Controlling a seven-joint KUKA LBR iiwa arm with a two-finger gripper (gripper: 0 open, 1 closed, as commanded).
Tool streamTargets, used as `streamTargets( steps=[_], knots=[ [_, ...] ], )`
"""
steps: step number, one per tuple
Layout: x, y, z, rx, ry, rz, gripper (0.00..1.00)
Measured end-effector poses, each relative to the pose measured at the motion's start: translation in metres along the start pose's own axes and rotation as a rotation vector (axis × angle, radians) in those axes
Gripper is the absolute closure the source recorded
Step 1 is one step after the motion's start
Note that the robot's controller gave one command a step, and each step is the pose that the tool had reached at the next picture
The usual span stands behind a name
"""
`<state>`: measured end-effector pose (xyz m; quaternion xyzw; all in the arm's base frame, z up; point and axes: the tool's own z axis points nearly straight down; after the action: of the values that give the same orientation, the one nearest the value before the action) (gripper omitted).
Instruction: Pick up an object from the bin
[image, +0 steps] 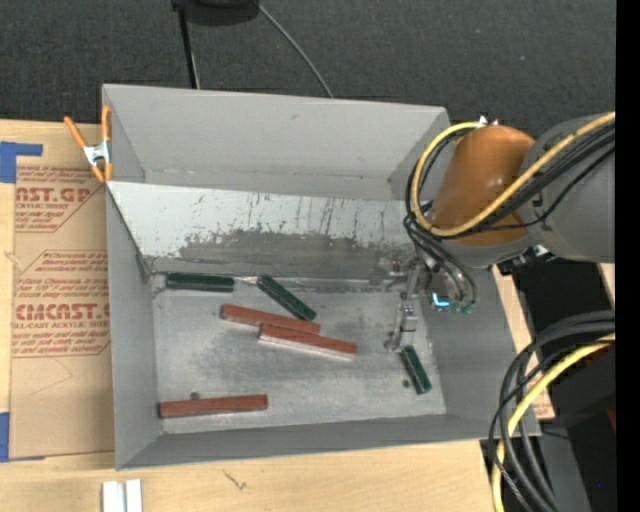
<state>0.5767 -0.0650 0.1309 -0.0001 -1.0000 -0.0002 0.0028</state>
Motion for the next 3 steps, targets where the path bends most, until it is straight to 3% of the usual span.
streamTargets(
  steps=[1,2,3],
  knots=[
    [-0.002,0.000,-0.005,0.001,-0.007,-0.001,0.00],
    [0.032,0.057,0.037,-0.001,-0.009,0.088,0.00],
    [0.032,0.108,0.012,-0.001,-0.009,0.016,0.00]
  ],
)
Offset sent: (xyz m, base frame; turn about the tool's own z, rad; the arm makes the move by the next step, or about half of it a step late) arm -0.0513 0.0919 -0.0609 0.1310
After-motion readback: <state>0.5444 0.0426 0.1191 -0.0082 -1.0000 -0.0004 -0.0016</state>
